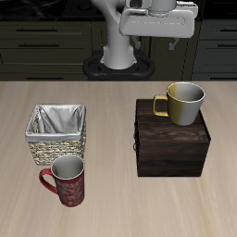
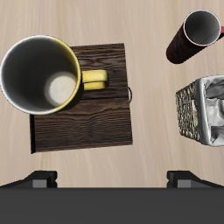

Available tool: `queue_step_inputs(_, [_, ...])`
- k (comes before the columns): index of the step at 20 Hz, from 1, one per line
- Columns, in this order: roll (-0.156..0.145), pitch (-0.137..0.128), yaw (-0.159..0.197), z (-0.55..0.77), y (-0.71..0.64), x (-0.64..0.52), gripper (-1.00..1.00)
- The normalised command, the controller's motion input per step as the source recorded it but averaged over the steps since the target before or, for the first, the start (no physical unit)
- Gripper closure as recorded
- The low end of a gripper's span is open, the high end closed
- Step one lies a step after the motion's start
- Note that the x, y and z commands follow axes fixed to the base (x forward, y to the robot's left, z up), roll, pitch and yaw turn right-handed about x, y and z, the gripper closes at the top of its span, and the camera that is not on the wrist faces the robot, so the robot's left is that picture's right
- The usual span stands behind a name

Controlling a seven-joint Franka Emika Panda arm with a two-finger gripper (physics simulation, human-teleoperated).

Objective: Place the white and yellow mug in the basket

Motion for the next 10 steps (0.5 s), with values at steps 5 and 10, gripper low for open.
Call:
queue_step_inputs(5, [0.003,-0.012,-0.015,0.21,0.28,0.36,-1.0])
queue_step_inputs(10, [0.0,-0.003,-0.034,0.02,0.16,0.35,-1.0])
